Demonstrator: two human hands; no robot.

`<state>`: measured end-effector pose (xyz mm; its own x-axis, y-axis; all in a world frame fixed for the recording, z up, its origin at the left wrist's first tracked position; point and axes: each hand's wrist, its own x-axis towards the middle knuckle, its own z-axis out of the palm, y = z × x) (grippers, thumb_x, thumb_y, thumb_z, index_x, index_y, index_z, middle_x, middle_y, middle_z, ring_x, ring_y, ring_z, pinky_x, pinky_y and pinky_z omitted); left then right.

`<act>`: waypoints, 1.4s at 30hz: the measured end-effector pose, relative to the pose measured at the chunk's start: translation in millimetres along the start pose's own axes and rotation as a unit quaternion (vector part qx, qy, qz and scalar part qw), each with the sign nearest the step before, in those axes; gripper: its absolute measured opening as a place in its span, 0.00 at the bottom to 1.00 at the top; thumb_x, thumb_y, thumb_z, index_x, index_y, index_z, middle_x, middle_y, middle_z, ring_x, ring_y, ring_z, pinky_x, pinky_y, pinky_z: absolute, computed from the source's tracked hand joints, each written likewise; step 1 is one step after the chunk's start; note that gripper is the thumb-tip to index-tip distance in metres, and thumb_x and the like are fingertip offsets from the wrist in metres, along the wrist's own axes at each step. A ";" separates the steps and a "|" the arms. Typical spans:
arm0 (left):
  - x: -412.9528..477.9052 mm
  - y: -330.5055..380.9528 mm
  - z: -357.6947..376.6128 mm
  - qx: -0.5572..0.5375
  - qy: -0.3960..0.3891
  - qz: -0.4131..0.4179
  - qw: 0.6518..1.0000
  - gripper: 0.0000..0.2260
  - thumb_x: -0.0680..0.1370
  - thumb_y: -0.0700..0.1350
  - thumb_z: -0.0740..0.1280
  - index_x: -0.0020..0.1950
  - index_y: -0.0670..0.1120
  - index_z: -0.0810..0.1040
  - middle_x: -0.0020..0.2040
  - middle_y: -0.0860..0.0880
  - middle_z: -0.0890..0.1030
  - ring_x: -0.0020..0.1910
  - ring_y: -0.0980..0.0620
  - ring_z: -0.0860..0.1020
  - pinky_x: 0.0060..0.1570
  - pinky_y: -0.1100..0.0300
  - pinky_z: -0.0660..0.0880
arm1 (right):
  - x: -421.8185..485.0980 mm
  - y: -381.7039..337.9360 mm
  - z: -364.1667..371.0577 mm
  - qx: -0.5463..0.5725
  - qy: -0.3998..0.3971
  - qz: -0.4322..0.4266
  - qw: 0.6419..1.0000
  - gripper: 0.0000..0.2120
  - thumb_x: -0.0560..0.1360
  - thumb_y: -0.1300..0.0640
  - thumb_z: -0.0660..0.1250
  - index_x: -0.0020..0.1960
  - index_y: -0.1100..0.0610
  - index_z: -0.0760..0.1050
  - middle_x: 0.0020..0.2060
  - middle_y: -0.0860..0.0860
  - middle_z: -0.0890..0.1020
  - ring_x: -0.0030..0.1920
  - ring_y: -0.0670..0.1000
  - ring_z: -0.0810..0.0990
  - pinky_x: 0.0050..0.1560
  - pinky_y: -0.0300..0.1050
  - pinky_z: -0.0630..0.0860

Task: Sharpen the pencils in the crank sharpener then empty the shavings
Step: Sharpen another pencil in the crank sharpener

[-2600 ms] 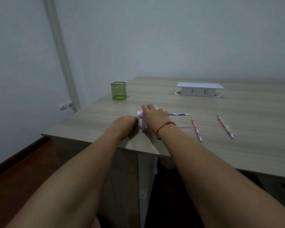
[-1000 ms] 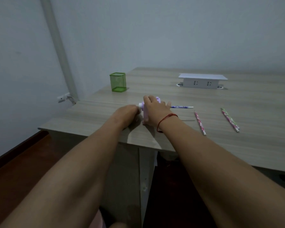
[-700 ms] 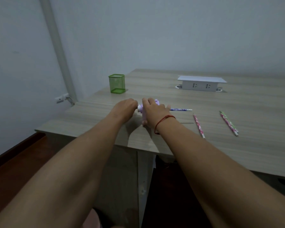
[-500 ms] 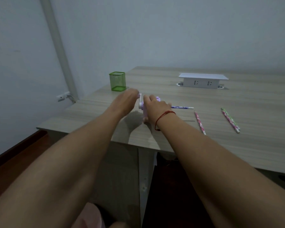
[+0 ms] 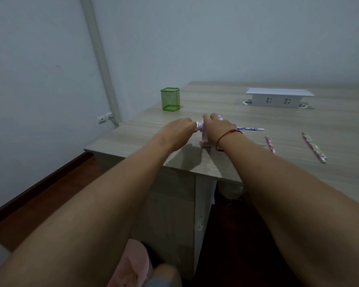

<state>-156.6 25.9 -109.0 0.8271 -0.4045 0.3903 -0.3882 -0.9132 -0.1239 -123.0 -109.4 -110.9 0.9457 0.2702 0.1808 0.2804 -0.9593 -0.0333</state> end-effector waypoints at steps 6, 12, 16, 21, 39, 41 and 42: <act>6.0 1.1 -1.9 0.032 -0.038 -0.029 0.998 0.06 0.78 0.35 0.61 0.48 0.40 0.78 0.44 0.41 0.80 0.42 0.42 0.79 0.39 0.52 0.72 | 0.6 0.9 1.2 0.005 0.002 0.000 1.000 0.32 0.70 0.52 0.72 0.70 0.55 0.63 0.68 0.55 0.68 0.65 0.60 0.72 0.61 0.62 0.72; -0.1 9.1 12.0 0.001 -0.067 -0.048 0.997 0.09 0.80 0.38 0.61 0.53 0.41 0.80 0.49 0.41 0.81 0.47 0.43 0.80 0.46 0.54 0.74 | 1.0 2.2 2.2 0.018 0.004 -0.002 1.000 0.29 0.73 0.52 0.69 0.70 0.56 0.62 0.69 0.55 0.67 0.66 0.61 0.72 0.62 0.64 0.70; -0.7 7.8 27.6 -0.049 -0.089 -0.067 0.993 0.09 0.78 0.40 0.62 0.53 0.41 0.80 0.51 0.41 0.81 0.49 0.45 0.80 0.44 0.59 0.69 | -1.9 7.4 5.2 0.018 0.027 -0.019 0.999 0.30 0.72 0.52 0.71 0.69 0.56 0.62 0.69 0.56 0.67 0.63 0.63 0.74 0.63 0.61 0.69; 7.1 -3.9 36.6 -0.056 -0.095 -0.035 0.993 0.08 0.79 0.42 0.61 0.55 0.44 0.79 0.52 0.44 0.80 0.49 0.49 0.78 0.48 0.59 0.72 | -1.1 11.0 9.7 0.017 0.030 -0.035 0.999 0.35 0.69 0.47 0.72 0.70 0.54 0.61 0.70 0.53 0.66 0.62 0.62 0.75 0.65 0.64 0.65; 70.2 -43.1 15.7 0.063 -0.095 0.049 0.992 0.10 0.79 0.39 0.59 0.56 0.42 0.78 0.54 0.41 0.80 0.53 0.41 0.79 0.48 0.50 0.75 | 6.8 14.4 9.5 -0.019 0.040 -0.049 0.998 0.33 0.72 0.49 0.70 0.72 0.55 0.60 0.66 0.53 0.69 0.57 0.62 0.77 0.56 0.61 0.75; 73.8 -44.0 4.4 0.046 -0.052 0.046 0.997 0.10 0.80 0.39 0.59 0.57 0.41 0.77 0.55 0.40 0.80 0.55 0.41 0.79 0.50 0.49 0.76 | 8.1 11.9 8.4 -0.016 0.069 -0.037 0.997 0.23 0.76 0.52 0.65 0.68 0.56 0.64 0.63 0.54 0.72 0.56 0.61 0.78 0.55 0.59 0.76; 71.8 -42.8 -0.3 0.046 -0.041 0.045 0.997 0.10 0.80 0.39 0.59 0.57 0.41 0.77 0.55 0.40 0.80 0.55 0.41 0.79 0.51 0.49 0.76 | 8.5 10.4 7.6 -0.015 0.077 -0.030 0.996 0.19 0.77 0.53 0.63 0.66 0.57 0.66 0.62 0.54 0.73 0.55 0.61 0.79 0.55 0.58 0.76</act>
<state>-80.7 36.0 -75.4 0.8224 -0.4840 0.2990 -0.4261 -0.8722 -0.2402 -110.8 -116.5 -117.2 0.8905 0.3127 0.3305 0.3280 -0.9446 0.0099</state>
